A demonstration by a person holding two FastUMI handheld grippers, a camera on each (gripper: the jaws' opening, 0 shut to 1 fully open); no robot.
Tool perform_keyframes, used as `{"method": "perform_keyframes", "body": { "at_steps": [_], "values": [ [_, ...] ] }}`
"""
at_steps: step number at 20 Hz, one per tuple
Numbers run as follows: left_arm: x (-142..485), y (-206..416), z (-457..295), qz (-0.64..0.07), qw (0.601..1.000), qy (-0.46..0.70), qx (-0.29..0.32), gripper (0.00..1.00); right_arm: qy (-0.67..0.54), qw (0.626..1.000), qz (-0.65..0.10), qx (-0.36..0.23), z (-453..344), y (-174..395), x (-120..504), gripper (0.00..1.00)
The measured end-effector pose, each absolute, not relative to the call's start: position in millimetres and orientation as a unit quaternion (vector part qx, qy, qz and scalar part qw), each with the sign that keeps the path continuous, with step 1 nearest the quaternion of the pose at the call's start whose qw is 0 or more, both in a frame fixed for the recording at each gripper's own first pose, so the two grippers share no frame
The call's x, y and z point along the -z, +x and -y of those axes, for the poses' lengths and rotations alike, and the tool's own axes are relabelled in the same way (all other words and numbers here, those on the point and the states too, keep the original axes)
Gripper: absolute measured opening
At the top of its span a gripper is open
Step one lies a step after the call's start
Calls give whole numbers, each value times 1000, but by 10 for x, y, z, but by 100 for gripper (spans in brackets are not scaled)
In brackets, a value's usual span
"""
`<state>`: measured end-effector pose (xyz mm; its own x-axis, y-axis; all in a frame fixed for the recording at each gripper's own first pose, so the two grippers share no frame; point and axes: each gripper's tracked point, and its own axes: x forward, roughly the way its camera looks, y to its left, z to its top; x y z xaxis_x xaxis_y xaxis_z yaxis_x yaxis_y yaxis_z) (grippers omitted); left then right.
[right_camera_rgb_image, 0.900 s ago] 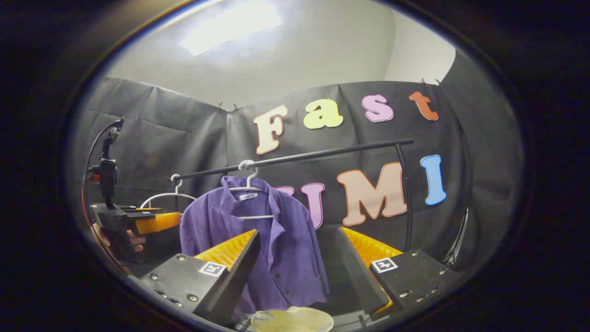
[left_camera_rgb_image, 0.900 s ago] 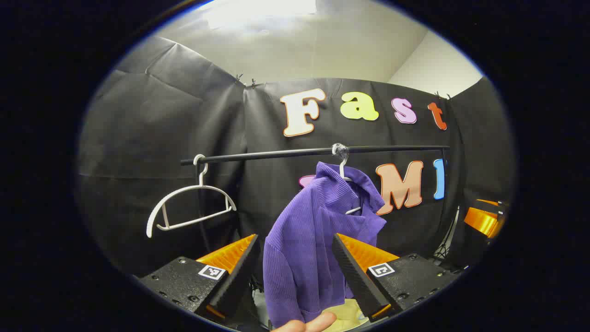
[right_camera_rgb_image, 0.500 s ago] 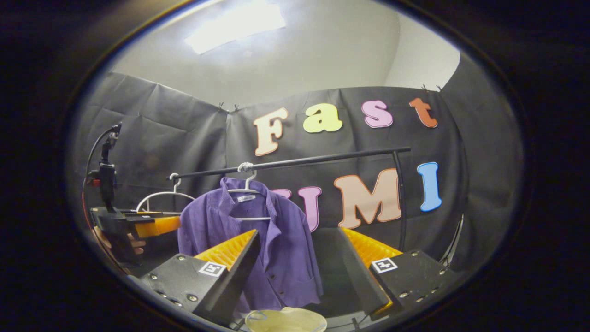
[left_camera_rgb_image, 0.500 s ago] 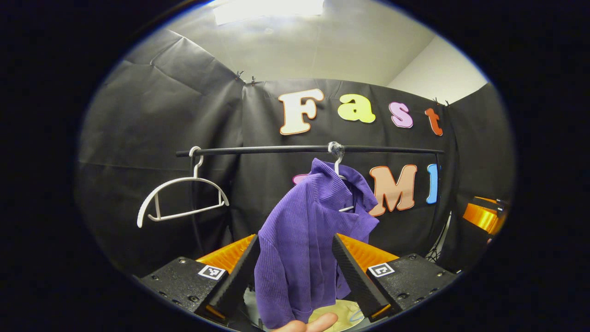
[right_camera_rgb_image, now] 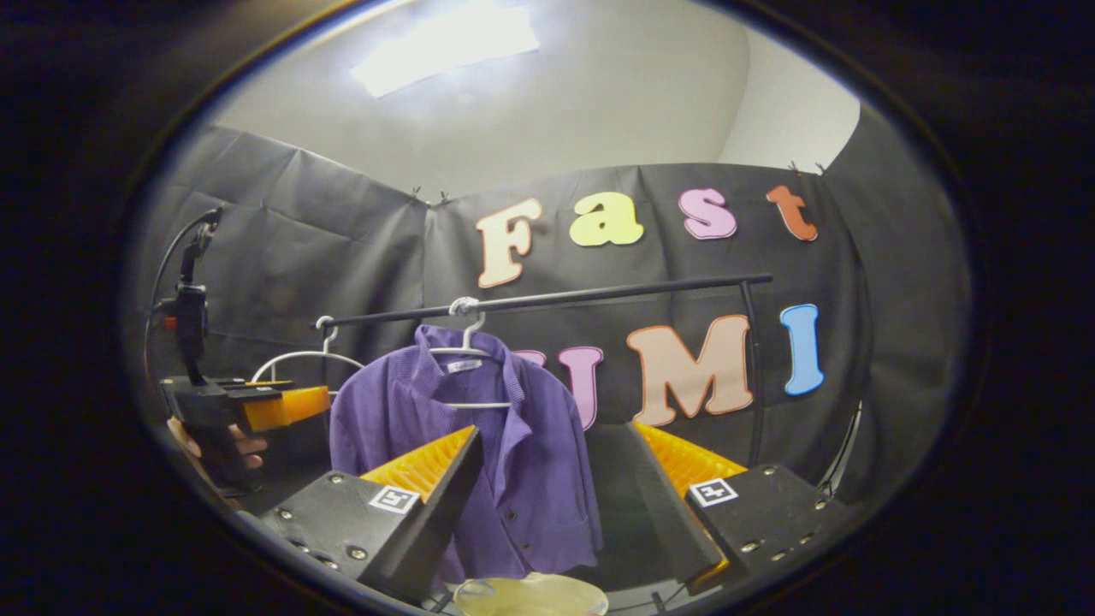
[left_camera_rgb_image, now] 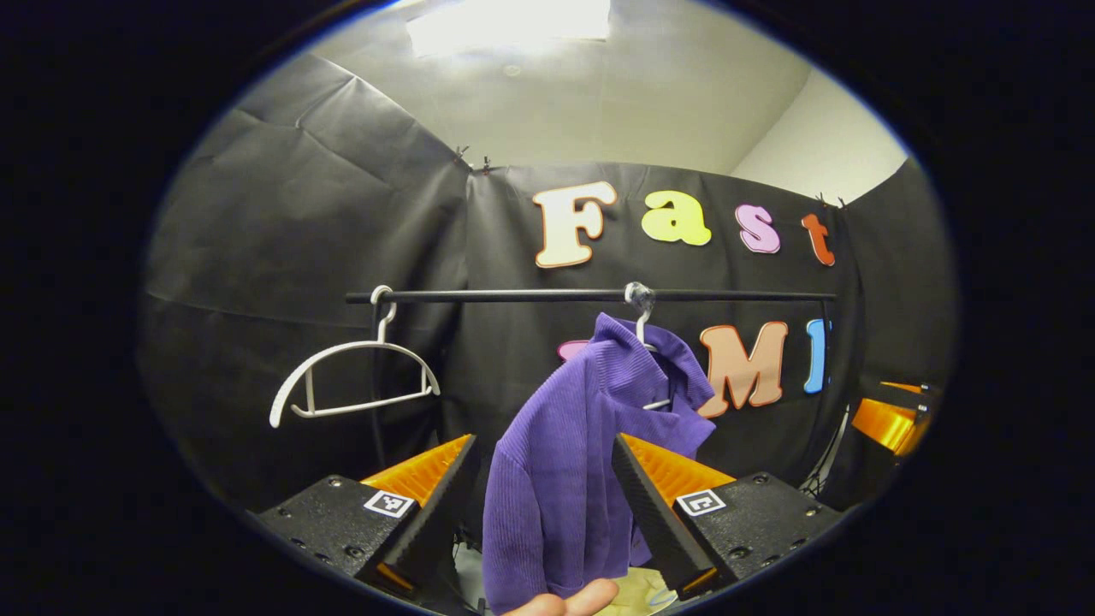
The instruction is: Grasp the clothes on the hanger with both hands and then place them into the laundry hamper below.
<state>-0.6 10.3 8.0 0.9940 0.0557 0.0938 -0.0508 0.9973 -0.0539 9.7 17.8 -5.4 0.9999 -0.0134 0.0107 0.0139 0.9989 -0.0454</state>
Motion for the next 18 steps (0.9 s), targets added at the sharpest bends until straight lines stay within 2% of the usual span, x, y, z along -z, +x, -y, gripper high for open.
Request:
{"method": "perform_keyframes", "body": {
  "at_steps": [3,4,5,7,8,9,10,11,12,13,14,15,18],
  "values": [
    [-63,34,-51,57,998,-17,-28,93,-55,998,8,24,-98,248,160,99],
    [-15,65,-29,52,998,-17,-27,93,-57,998,9,21,-109,320,192,94],
    [14,98,19,48,998,-18,-22,93,-51,999,6,15,-135,379,254,99],
    [40,185,109,46,999,-18,-19,95,-26,1000,-4,0,-152,509,342,98],
    [68,228,151,45,999,-16,-22,93,-17,1000,-8,-4,-143,592,368,98],
    [101,278,213,43,999,-10,-22,93,-9,1000,-11,-8,-120,666,397,94],
    [136,321,302,41,999,-4,-20,93,-1,1000,-13,-11,-108,723,418,98],
    [170,364,394,39,999,0,-17,93,5,1000,-13,-17,-100,769,435,94],
    [227,418,481,37,999,2,-17,93,11,1000,-13,-22,-97,818,443,98],
    [275,469,551,37,999,2,-21,93,14,999,-17,-24,-72,856,464,98],
    [329,514,612,39,999,3,-28,93,13,999,-21,-24,-29,891,486,94],
    [384,580,657,43,998,7,-39,93,9,999,-25,-20,38,907,503,98],
    [674,774,865,33,998,25,-50,96,-3,1000,-31,0,289,912,556,99]
  ]
}}
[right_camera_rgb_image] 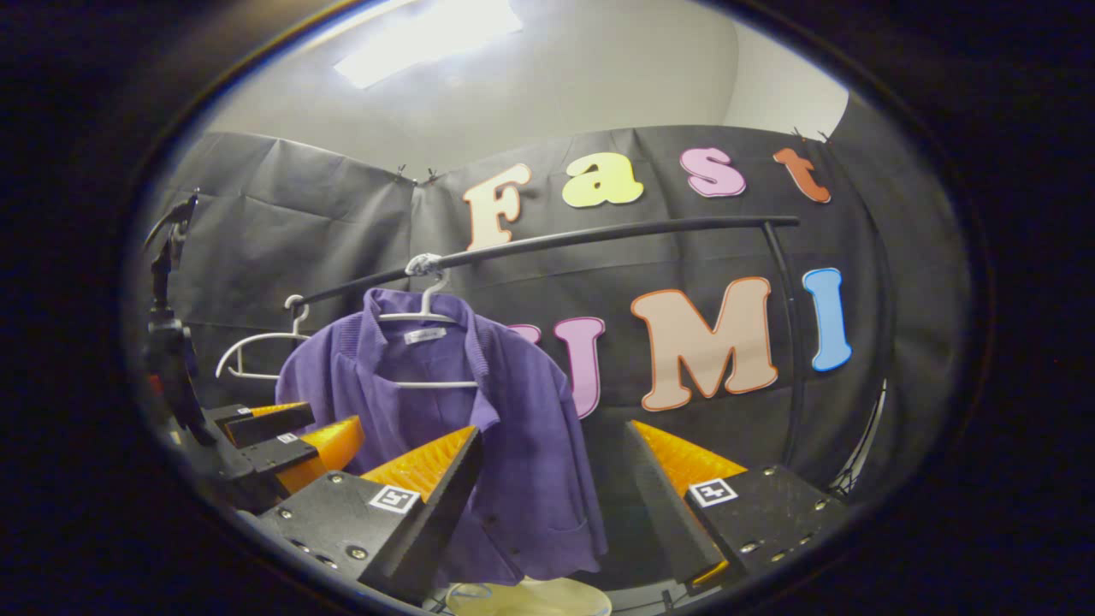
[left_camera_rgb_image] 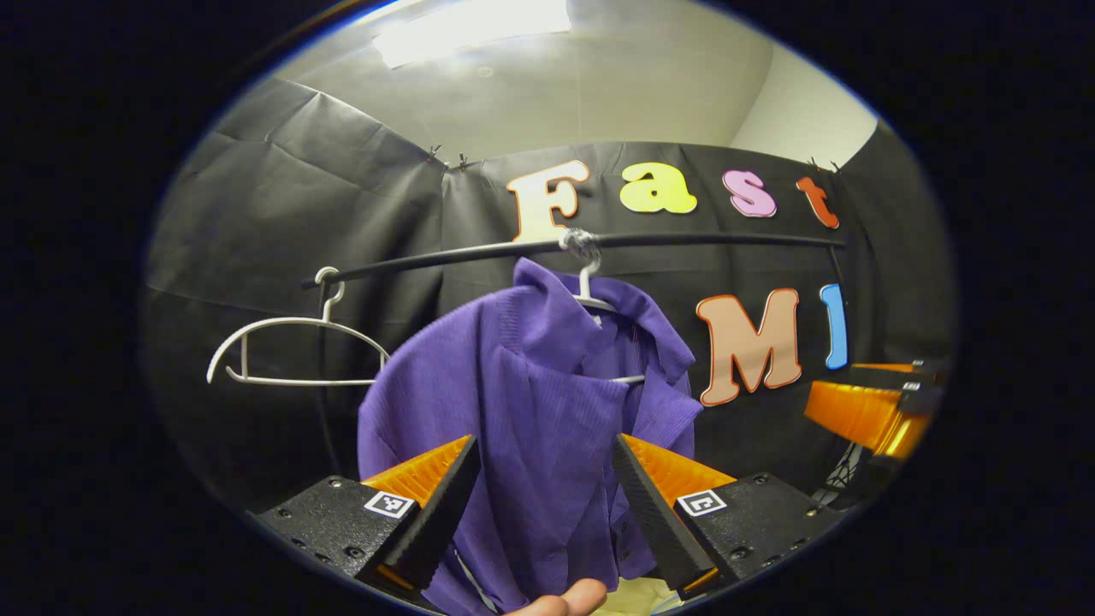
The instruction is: Grasp the clothes on the hanger with both hands and then place them into the laundry hamper below.
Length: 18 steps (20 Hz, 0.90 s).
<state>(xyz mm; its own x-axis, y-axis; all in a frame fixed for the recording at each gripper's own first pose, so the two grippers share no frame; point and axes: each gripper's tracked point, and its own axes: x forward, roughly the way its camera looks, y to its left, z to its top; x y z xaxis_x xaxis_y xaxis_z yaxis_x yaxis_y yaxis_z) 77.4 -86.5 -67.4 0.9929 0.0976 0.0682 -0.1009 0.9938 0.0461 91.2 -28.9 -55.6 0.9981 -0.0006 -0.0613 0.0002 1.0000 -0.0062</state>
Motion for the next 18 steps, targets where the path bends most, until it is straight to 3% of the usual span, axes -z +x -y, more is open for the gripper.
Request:
{"method": "perform_keyframes", "body": {
  "at_steps": [4,8,10,11,17,18],
  "values": [
    [1100,1030,976,1,997,45,-67,98,-17,998,-51,15,582,911,723,98],
    [1060,1123,833,22,991,54,-120,98,-15,998,-65,11,654,1048,875,98],
    [1067,1171,781,19,990,44,-133,98,-7,997,-73,-3,554,1158,954,94],
    [1074,1205,752,17,990,37,-135,98,-5,997,-72,-16,462,1209,976,99],
    [1119,1374,532,9,983,49,-176,95,-45,995,-68,-49,154,1461,1211,99],
    [1139,1391,488,6,981,54,-186,95,-44,995,-71,-58,86,1487,1280,94]
  ]
}}
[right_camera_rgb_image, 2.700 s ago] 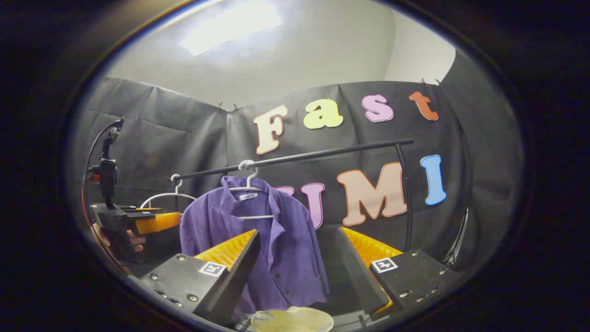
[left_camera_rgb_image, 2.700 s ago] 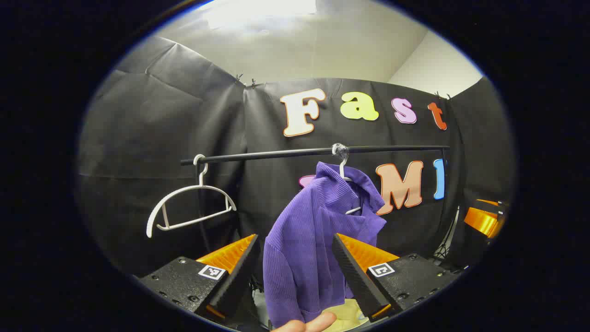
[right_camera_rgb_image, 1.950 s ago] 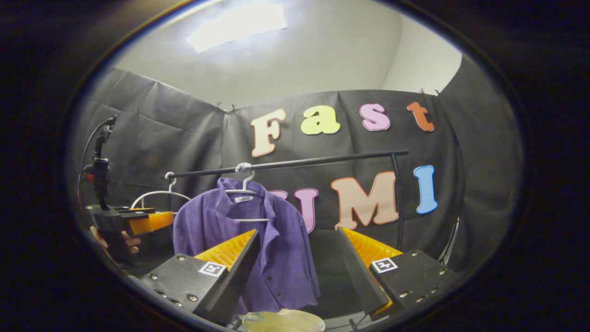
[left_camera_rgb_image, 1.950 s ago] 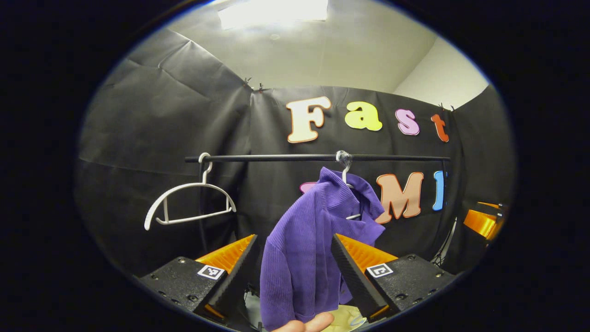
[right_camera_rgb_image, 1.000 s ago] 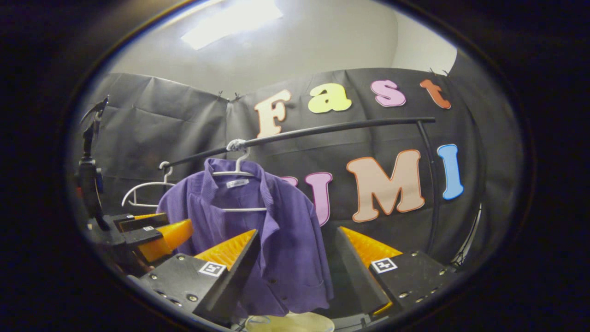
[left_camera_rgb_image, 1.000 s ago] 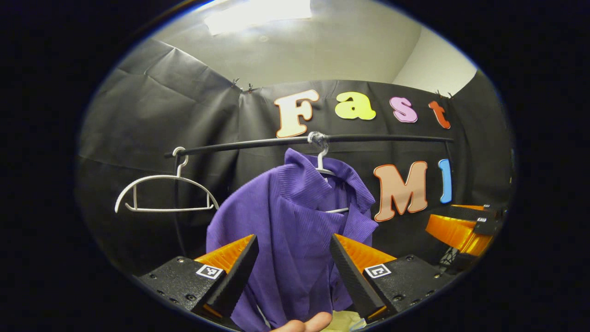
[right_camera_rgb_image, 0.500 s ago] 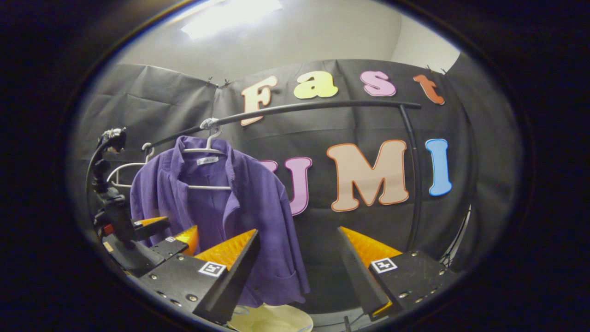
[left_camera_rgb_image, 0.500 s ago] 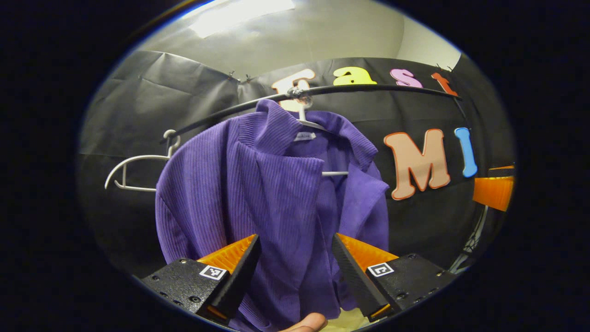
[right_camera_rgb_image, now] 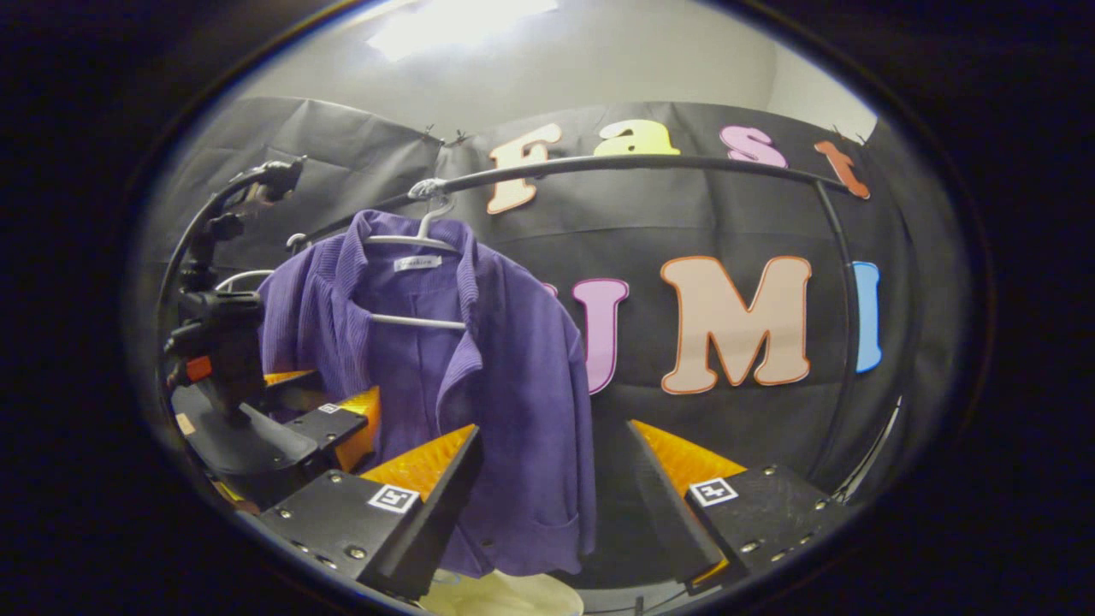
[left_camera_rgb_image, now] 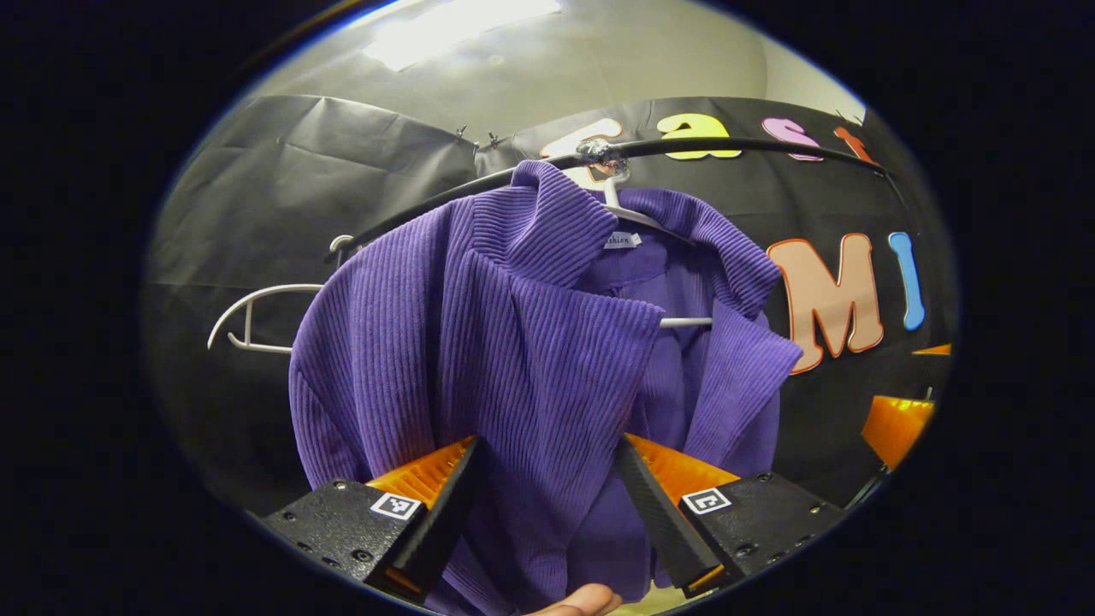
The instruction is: Grasp the clothes on the hanger with both hands and then place them into the laundry hamper below.
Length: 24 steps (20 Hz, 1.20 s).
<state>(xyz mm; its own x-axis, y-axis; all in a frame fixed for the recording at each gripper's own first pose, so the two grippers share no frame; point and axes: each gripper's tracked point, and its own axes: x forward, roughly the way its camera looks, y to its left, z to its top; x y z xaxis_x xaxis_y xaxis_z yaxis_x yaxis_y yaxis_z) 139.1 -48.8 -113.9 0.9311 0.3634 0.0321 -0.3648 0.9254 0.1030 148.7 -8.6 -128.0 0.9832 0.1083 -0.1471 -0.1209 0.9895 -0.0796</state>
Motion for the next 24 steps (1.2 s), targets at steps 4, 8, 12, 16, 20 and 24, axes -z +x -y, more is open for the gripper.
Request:
{"method": "perform_keyframes", "body": {
  "at_steps": [4,8,12,16,20,24],
  "values": [
    [1127,1469,339,-1,974,64,-215,95,-44,993,-91,-67,12,1624,1529,96],
    [1019,1465,228,16,967,36,-253,82,-19,992,-100,-70,19,1682,1627,94],
    [822,1425,356,38,958,45,-280,82,-15,994,-96,-56,183,1744,1618,94],
    [734,1440,289,56,952,40,-298,84,-22,993,-95,-62,236,1697,1576,93],
    [611,1389,144,79,958,31,-273,39,-24,992,-78,-94,-73,1749,1497,93],
    [472,1271,99,81,971,5,-223,5,-28,992,-56,-107,-445,2018,1404,93]
  ]
}}
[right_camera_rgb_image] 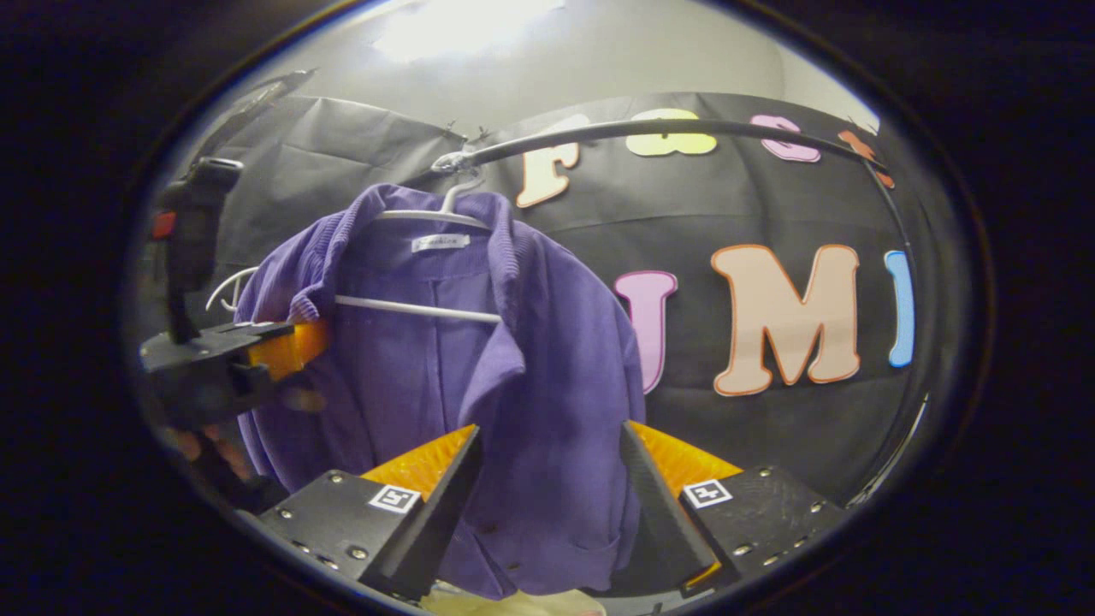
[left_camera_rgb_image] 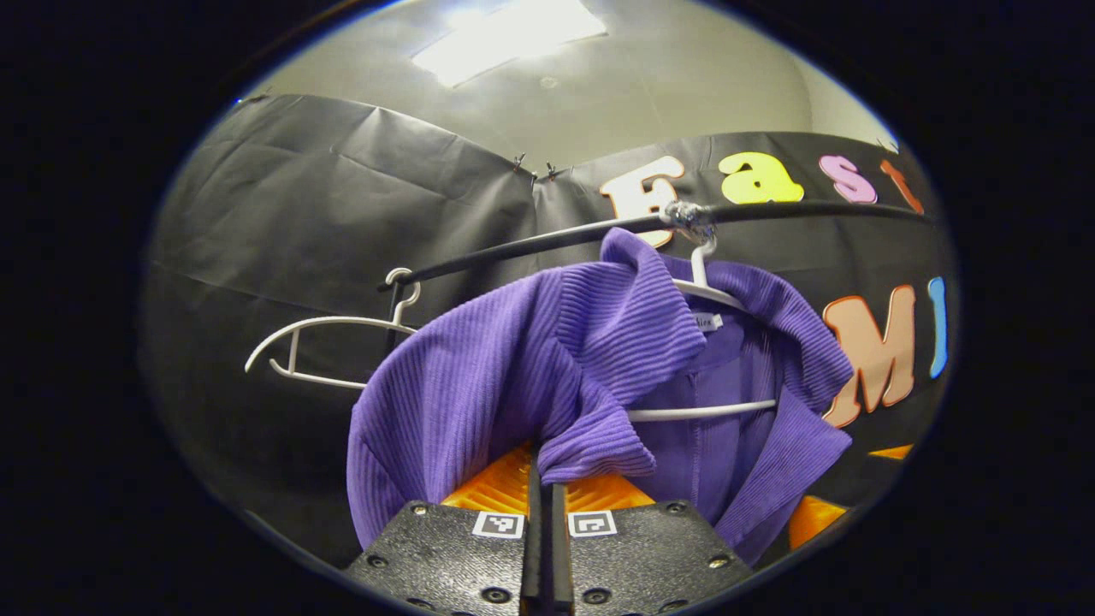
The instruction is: Grasp the clothes on the hanger with both hands and then place them into the laundry hamper below.
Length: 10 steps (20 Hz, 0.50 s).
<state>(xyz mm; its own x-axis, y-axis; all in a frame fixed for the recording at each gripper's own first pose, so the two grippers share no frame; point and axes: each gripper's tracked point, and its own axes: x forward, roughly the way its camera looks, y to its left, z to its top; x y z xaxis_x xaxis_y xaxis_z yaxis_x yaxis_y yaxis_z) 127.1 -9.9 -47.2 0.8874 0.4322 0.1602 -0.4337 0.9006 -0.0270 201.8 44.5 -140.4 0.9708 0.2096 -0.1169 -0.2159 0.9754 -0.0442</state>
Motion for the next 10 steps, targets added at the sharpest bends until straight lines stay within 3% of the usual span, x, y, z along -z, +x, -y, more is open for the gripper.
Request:
{"method": "perform_keyframes", "body": {
  "at_steps": [3,4,6,7,8,10],
  "values": [
    [485,1220,236,68,986,-9,-154,3,-8,997,-37,-67,-493,2277,1291,94],
    [476,1213,330,70,990,-15,-121,7,5,998,-35,-53,-472,2370,1273,99],
    [439,1175,492,79,995,-22,-64,6,44,997,-47,-53,-577,2504,1306,96],
    [457,1148,482,80,995,-15,-54,5,57,995,-61,-56,-638,2510,1348,94],
    [469,1137,454,78,996,-7,-53,5,66,993,-72,-60,-702,2406,1396,98],
    [521,1137,375,69,997,-2,-46,2,55,995,-48,-67,-790,2090,1430,99]
  ]
}}
